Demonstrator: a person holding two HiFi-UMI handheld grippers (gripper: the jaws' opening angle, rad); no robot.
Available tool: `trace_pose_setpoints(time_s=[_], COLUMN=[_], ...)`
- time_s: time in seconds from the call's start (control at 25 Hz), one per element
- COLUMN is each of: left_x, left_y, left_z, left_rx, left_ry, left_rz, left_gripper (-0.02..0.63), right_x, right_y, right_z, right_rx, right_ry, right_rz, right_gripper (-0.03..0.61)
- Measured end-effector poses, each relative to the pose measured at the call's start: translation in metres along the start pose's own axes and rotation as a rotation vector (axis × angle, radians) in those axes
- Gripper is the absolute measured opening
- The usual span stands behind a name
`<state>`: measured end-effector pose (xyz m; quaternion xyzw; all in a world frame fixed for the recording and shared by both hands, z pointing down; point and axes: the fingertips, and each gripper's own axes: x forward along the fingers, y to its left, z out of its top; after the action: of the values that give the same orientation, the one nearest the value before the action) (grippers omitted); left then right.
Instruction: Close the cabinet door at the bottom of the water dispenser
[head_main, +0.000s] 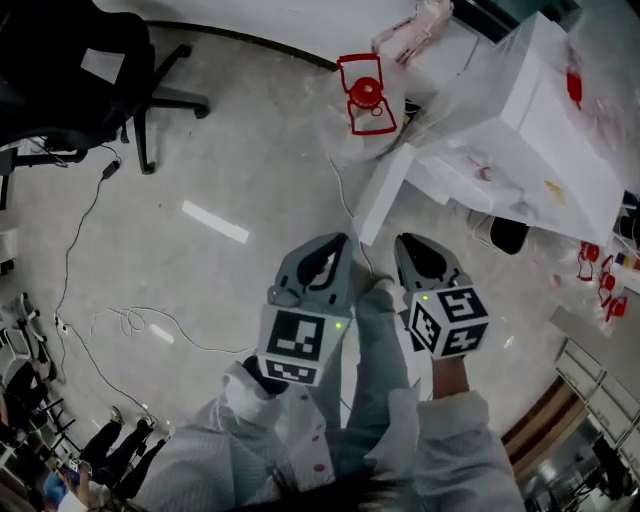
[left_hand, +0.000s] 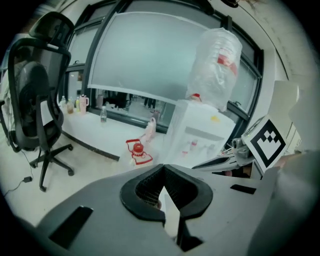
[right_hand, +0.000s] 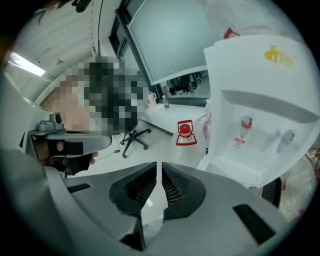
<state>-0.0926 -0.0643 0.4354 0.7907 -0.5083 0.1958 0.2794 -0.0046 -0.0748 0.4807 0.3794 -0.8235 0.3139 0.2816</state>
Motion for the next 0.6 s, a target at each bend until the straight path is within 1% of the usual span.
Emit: trace_pose_setpoints(time_s=[0.12, 0.24, 0.32, 0.44, 0.6], left_x=[0.014, 0.026, 0.033, 0.041, 0.052], left_y=[0.016, 0.034, 0.043, 0.053, 0.067], left_z=[-0.03, -0.057, -0.073, -0.095, -0.12], left_rx=[-0.027, -0.068, -0.092, -0.105, -0.133], left_ry=[0.035, 0.057, 0.069, 0.102, 0.144], left_rz=[0.032, 0.069, 0.074, 0.078, 0.093], left_gripper=[0.011, 0.011, 0.011, 0.011, 0.011], right_x=[0.031, 0.061, 0.079, 0.101, 0.128], right_y=[-0.005, -0.01, -0.013, -0.018, -0.026], right_z=[-0.03, -0.062, -0.081, -0.108, -0.136], right_rx=[0.027, 0.028, 0.029, 0.048, 0.078], right_ry=[0.048, 0.11, 0.148, 0.196, 0.24], right_rz=[0.003, 0.001, -0.006, -0.031, -0.063], right_gripper=[0.017, 0.017, 0.017, 0.017, 0.017])
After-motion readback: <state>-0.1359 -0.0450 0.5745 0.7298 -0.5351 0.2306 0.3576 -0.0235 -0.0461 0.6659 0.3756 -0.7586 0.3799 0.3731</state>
